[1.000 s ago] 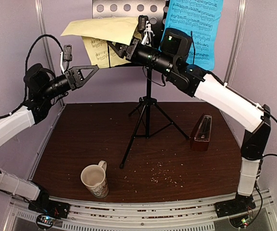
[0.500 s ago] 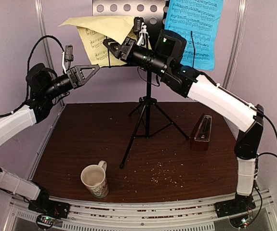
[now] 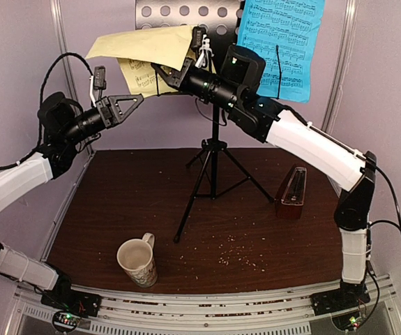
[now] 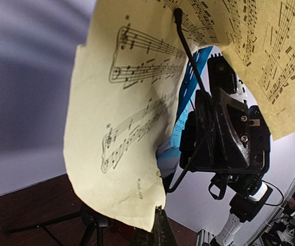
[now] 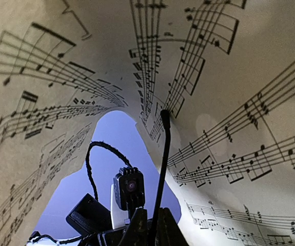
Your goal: Pack up the instrument practice props
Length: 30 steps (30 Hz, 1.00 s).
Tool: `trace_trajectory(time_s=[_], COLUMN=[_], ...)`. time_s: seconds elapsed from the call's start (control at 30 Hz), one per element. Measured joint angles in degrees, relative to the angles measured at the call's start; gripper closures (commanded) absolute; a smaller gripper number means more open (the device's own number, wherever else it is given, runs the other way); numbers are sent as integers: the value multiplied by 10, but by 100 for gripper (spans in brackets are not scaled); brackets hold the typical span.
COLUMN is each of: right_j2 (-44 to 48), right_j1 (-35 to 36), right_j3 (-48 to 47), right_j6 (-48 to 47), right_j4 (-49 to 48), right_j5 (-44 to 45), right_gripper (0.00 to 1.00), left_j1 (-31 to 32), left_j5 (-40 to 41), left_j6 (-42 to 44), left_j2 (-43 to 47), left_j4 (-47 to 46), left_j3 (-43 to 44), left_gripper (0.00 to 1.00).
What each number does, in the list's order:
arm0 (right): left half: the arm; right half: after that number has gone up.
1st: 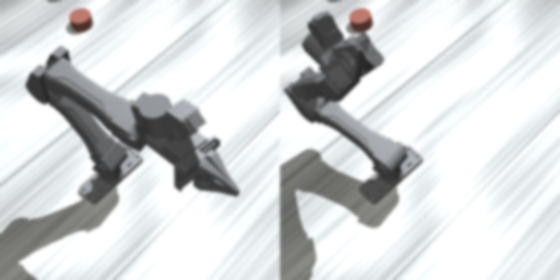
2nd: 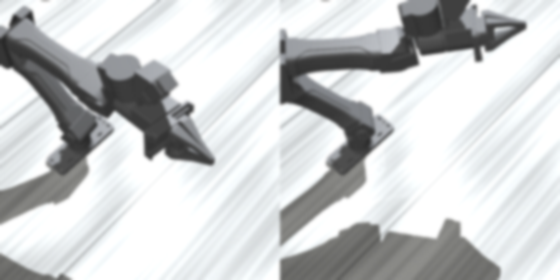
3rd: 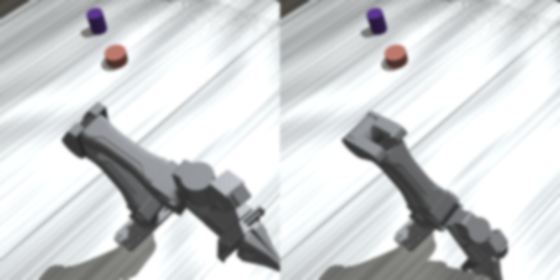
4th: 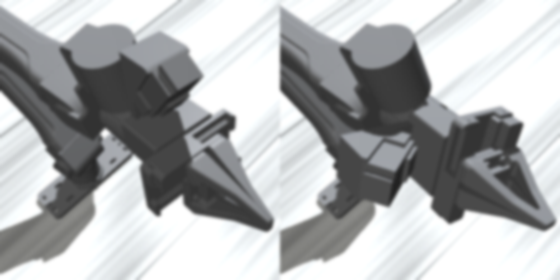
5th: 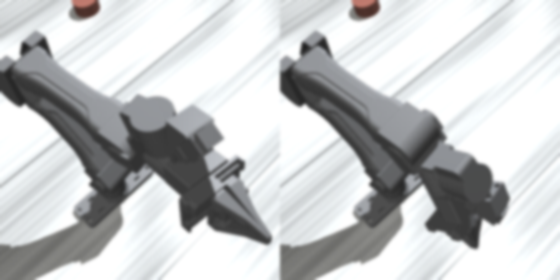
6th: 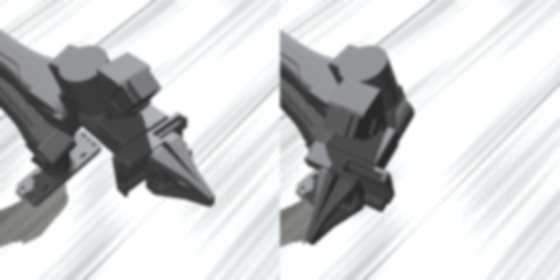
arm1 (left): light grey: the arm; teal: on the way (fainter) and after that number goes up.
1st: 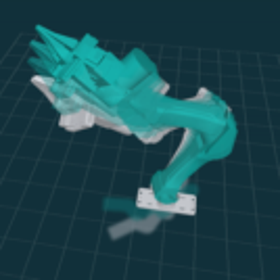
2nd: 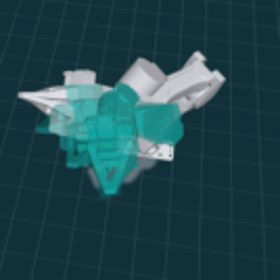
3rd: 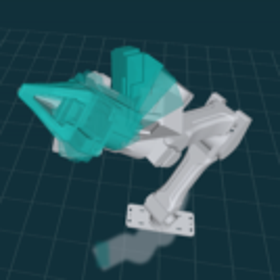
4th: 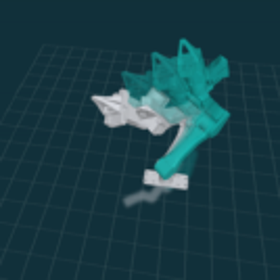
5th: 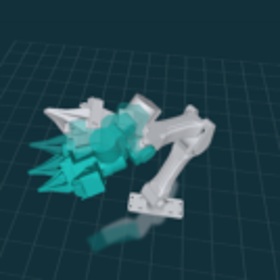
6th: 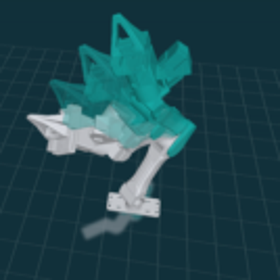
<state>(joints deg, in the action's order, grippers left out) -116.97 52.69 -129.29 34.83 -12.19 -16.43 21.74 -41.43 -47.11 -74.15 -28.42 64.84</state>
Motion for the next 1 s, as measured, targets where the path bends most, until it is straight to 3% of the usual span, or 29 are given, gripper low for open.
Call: trace_trajectory(time_s=[0.17, 0.73, 1.0], right_j2=[0, 0, 1], right_j1=[0, 0, 0], right_j3=[0, 32, 43], right_j6=[1, 1, 1], right_j4=[-2, -60, -78], right_j5=[4, 1, 1], right_gripper=[100, 100, 100], left_j1=[-1, -55, -118], left_j5=[0, 4, 52], left_j6=[0, -36, -43], left_j2=[0, 3, 68], left_j4=[0, -46, -45], left_j3=[0, -39, -101], left_gripper=[100, 100, 100])
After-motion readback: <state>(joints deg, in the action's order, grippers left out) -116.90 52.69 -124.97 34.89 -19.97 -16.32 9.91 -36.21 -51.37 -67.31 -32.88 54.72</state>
